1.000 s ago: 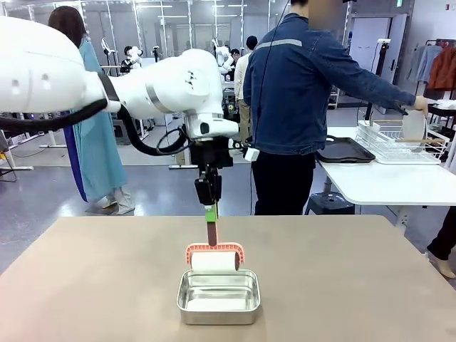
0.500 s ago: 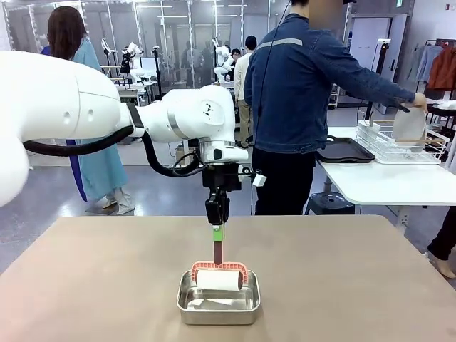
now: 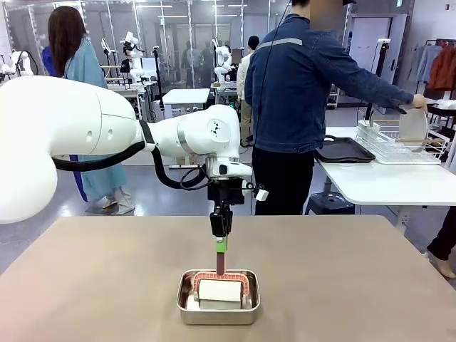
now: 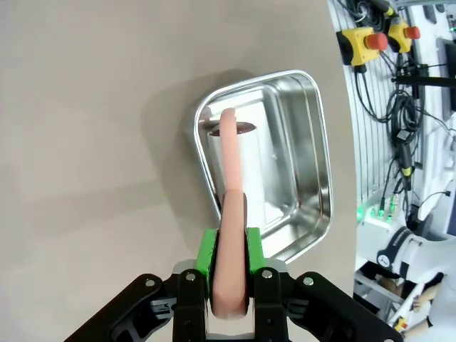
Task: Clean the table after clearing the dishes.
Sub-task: Place the Lint Roller back on top of the Airtight Container.
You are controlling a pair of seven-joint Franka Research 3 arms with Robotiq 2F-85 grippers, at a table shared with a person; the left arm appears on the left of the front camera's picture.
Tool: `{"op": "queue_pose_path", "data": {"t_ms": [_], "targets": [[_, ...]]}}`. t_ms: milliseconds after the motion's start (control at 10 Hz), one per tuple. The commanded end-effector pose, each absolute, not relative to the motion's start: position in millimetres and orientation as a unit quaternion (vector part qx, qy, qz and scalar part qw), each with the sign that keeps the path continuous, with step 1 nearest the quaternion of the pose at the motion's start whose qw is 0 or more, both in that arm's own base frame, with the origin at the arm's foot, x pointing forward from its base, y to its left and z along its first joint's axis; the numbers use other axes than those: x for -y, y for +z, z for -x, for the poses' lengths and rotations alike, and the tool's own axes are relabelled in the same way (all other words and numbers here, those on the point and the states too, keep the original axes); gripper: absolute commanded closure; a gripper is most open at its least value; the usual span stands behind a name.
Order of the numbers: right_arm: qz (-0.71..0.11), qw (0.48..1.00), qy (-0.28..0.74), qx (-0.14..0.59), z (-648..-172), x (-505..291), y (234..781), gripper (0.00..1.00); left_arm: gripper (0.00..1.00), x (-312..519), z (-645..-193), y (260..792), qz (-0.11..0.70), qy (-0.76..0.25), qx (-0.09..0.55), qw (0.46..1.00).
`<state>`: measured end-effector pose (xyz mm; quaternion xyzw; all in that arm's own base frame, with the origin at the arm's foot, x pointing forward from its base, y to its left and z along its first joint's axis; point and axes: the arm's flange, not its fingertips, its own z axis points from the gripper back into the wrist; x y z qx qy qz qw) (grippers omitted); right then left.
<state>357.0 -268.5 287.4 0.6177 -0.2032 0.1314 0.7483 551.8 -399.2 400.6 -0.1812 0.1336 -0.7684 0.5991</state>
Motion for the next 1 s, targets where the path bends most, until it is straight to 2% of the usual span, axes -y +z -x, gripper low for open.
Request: {"op": "queue_pose_path", "data": {"t_ms": [0, 100, 200, 300, 500, 700, 900], "targets": [[-0.613, 0.754, 0.132, 0.199, -355.3, 267.1, 290.3, 0.00, 0.79, 396.0, -567.4, 396.8, 0.167, -0.762, -0.132, 0.612], [-0.613, 0.754, 0.132, 0.199, -355.3, 267.1, 290.3, 0.00, 0.45, 392.9, -569.3, 398.2, 0.159, -0.767, -0.130, 0.608], [-0.613, 0.754, 0.132, 0.199, -355.3, 267.1, 290.3, 0.00, 0.40, 391.7, -570.0, 401.0, 0.159, -0.772, -0.128, 0.602], [-0.613, 0.754, 0.132, 0.199, -355.3, 267.1, 290.3, 0.00, 0.08, 390.3, -570.1, 403.8, 0.158, -0.774, -0.127, 0.600], [-0.613, 0.754, 0.132, 0.199, -355.3, 267.1, 290.3, 0.00, 0.00, 385.5, -569.0, 414.5, 0.161, -0.778, -0.112, 0.597], [-0.613, 0.754, 0.132, 0.199, -355.3, 267.1, 290.3, 0.00, 0.00, 381.2, -564.0, 422.8, 0.183, -0.783, -0.083, 0.588], [-0.613, 0.754, 0.132, 0.199, -355.3, 267.1, 290.3, 0.00, 0.00, 379.9, -562.3, 425.2, 0.185, -0.782, -0.083, 0.590]]}}
